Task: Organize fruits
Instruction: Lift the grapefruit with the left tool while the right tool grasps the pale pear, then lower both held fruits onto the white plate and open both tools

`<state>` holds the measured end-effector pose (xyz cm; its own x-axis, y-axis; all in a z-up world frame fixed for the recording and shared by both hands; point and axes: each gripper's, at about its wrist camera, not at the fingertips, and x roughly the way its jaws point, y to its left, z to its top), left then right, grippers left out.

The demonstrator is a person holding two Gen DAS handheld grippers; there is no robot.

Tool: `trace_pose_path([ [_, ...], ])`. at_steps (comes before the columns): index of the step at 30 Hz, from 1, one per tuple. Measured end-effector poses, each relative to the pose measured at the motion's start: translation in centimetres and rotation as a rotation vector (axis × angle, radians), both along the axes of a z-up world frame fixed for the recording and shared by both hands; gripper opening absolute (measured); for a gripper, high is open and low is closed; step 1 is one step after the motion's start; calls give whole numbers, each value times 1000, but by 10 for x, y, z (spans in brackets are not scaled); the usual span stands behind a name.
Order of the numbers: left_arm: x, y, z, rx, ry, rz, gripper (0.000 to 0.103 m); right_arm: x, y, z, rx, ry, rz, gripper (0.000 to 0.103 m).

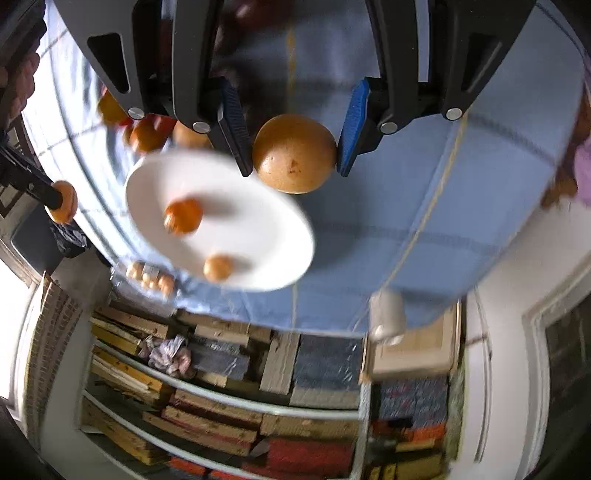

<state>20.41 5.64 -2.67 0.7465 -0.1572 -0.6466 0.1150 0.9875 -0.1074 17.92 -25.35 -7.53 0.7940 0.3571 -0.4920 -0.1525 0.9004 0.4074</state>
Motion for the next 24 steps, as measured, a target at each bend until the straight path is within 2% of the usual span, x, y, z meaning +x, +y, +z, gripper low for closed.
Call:
trace_pose_path([
  [4,31,-29,10,13,-13,-22,47,28,12,10,-2,-34,-10,43],
  [10,72,-51,-20,40,55,-22,47,68,40,-20,-101,32,5,43],
  [14,82,-51,-36,63,91,-36,47,83,43,-31,-130,58,-2,44],
  [17,84,-47,-38,53,103,-39,47,89,46,-39,-144,73,3,44],
  [21,82,-45,-32,53,72,-25,47,93,46,-44,-144,88,7,44],
  [24,79,-42,-29,43,63,-22,54,90,43,-40,-139,71,-7,45],
])
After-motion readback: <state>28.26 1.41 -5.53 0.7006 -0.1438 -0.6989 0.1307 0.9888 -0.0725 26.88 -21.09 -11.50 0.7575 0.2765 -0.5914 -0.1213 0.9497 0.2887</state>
